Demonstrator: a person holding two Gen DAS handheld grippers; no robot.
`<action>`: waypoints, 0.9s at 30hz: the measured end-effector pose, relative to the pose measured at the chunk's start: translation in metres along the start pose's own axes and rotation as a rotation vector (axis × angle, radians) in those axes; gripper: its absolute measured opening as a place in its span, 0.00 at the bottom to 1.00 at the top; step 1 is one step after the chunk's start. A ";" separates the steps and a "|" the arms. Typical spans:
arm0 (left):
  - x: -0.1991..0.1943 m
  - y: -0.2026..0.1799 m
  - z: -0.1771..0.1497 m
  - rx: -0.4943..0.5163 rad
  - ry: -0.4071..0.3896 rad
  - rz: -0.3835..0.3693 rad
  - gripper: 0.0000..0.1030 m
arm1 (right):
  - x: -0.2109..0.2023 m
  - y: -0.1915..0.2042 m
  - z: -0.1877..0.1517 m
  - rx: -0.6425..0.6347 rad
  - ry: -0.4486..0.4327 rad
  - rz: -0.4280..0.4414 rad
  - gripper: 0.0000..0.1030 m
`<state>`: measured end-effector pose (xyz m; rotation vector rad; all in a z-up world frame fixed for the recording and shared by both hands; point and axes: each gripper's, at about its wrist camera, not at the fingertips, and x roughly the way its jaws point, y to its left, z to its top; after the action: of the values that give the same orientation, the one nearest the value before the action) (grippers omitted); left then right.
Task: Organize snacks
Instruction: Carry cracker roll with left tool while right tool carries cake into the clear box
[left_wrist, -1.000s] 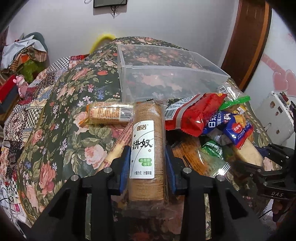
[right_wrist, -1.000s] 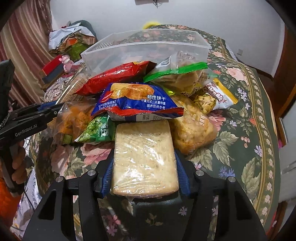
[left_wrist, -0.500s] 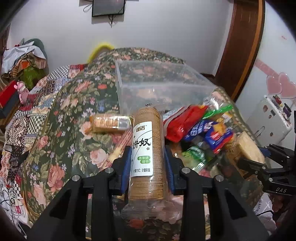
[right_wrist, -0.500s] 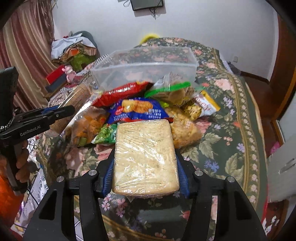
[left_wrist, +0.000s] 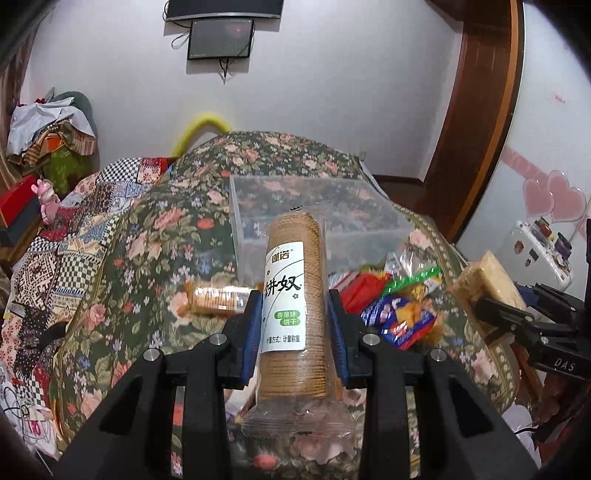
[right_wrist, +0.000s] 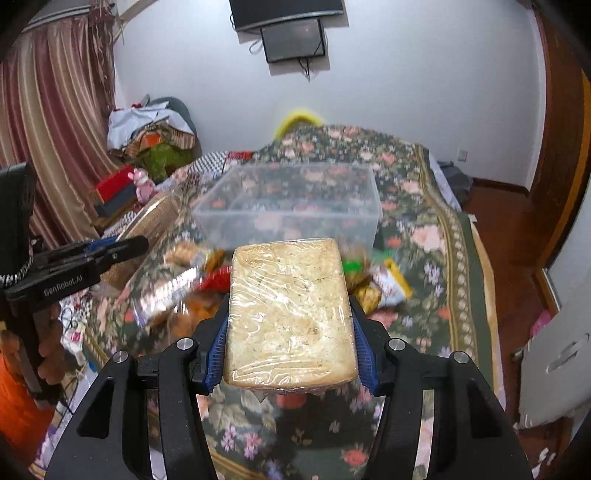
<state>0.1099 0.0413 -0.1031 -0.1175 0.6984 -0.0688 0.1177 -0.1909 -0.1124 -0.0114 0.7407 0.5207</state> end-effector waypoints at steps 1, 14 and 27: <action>0.000 0.000 0.003 -0.001 -0.005 -0.002 0.32 | 0.000 0.000 0.004 0.003 -0.010 0.002 0.51; 0.028 0.002 0.054 -0.008 -0.037 -0.004 0.32 | 0.023 -0.009 0.061 0.031 -0.099 0.008 0.51; 0.090 0.013 0.095 -0.028 0.001 0.032 0.32 | 0.079 -0.022 0.095 0.050 -0.061 -0.018 0.51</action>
<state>0.2406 0.0528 -0.0902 -0.1333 0.7022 -0.0282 0.2376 -0.1566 -0.0962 0.0443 0.6935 0.4836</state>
